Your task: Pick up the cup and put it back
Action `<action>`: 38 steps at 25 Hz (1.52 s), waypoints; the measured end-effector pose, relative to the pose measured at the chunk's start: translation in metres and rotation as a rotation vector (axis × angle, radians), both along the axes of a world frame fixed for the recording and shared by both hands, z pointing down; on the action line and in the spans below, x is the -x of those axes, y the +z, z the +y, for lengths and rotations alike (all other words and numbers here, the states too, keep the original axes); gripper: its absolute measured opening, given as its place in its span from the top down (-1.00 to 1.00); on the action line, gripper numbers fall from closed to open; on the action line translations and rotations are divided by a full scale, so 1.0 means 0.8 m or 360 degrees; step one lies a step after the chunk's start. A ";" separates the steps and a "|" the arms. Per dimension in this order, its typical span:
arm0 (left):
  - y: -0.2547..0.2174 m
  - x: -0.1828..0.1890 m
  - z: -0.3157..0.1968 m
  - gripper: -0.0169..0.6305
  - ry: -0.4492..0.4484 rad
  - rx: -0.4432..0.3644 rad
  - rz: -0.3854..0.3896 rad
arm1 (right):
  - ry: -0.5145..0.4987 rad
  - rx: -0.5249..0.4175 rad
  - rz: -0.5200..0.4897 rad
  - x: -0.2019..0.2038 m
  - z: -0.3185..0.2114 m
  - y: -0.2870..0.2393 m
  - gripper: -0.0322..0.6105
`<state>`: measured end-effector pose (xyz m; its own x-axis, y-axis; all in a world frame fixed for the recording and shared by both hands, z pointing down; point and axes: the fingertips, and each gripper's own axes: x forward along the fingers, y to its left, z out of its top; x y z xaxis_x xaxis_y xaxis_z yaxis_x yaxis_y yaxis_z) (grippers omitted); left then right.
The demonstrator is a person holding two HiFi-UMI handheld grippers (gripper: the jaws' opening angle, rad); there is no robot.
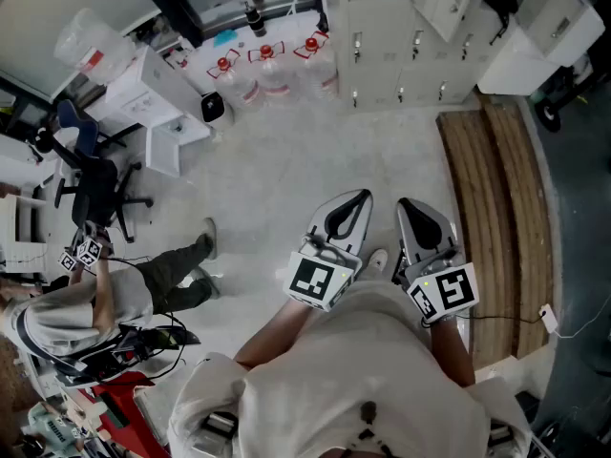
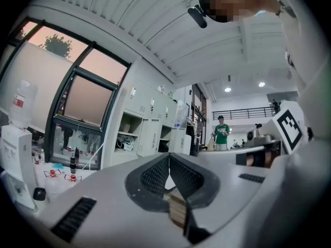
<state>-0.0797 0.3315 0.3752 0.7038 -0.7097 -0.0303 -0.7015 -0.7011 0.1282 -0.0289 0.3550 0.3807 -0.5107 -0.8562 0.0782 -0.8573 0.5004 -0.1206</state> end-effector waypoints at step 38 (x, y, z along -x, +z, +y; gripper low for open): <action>0.002 -0.121 -0.044 0.92 -0.0210 -0.0035 -0.0054 | -0.0049 -0.0021 -0.0137 -0.166 -0.045 0.017 0.82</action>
